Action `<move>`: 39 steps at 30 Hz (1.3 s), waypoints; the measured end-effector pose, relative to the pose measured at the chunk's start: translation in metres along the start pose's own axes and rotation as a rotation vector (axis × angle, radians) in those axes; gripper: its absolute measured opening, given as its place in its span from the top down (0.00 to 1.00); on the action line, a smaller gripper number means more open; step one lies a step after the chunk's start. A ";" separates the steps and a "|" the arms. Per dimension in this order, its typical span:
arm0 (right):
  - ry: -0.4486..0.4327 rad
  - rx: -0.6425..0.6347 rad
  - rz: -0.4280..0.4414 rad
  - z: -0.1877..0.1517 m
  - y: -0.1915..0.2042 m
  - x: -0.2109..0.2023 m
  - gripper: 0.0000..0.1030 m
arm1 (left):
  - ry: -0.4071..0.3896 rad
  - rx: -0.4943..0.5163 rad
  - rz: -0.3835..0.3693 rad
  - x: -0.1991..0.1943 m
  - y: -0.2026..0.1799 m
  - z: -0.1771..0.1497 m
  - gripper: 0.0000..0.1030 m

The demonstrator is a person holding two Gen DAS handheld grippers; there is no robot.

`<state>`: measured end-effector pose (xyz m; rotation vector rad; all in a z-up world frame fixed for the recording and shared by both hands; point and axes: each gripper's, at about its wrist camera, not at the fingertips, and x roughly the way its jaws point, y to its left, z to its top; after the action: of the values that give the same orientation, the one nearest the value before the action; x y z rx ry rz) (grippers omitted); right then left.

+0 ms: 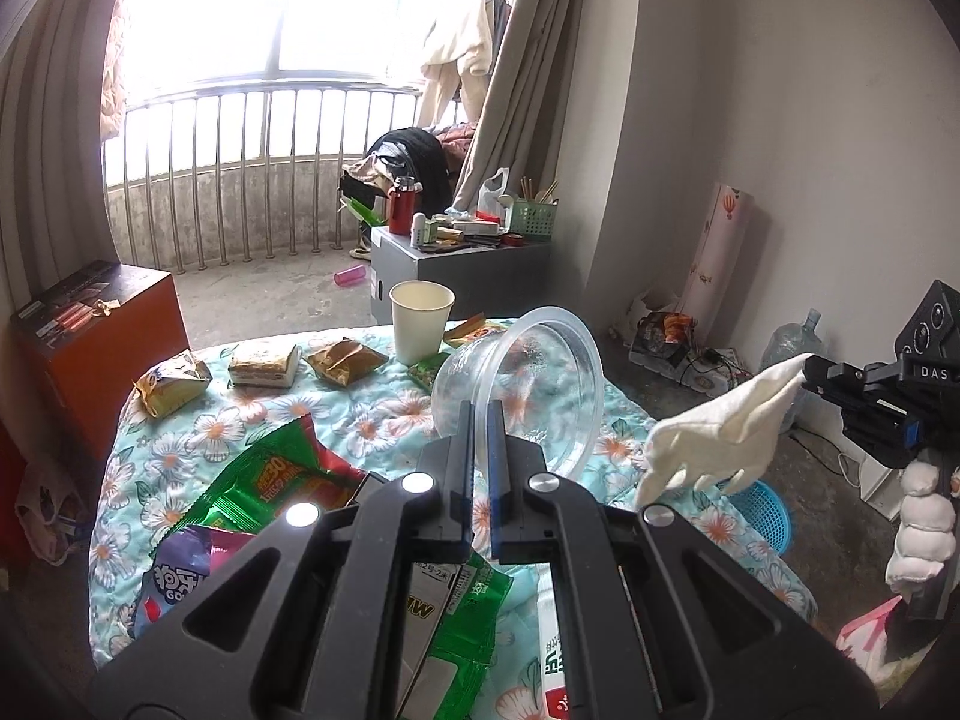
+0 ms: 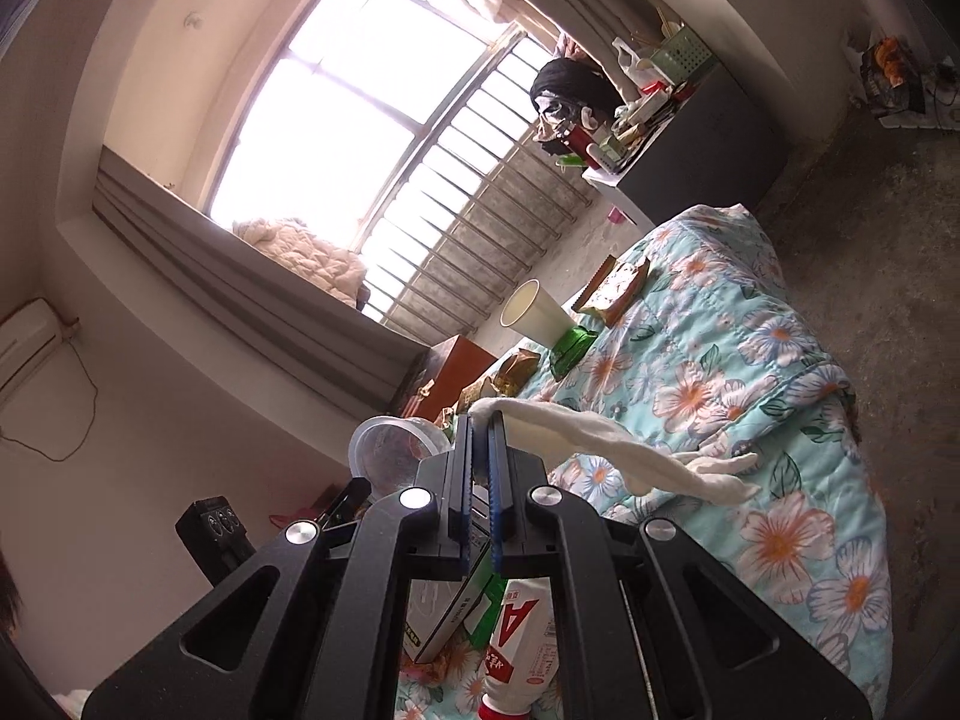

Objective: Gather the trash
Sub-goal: 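Carry the cup and glove over the blue wastebasket and open both tools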

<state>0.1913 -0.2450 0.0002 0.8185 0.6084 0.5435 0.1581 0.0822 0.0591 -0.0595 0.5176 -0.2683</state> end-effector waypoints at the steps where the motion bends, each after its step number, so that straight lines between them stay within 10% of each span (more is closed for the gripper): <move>1: -0.014 0.007 -0.002 -0.003 0.000 -0.006 0.95 | -0.003 0.004 -0.001 -0.002 -0.002 0.001 0.98; 39: -0.235 0.075 0.045 -0.030 -0.031 -0.124 0.95 | -0.012 0.184 -0.108 -0.007 -0.112 0.019 0.98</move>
<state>0.0905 -0.3286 -0.0052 0.9534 0.3972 0.4596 0.1348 -0.0245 0.0927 0.0903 0.4763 -0.4201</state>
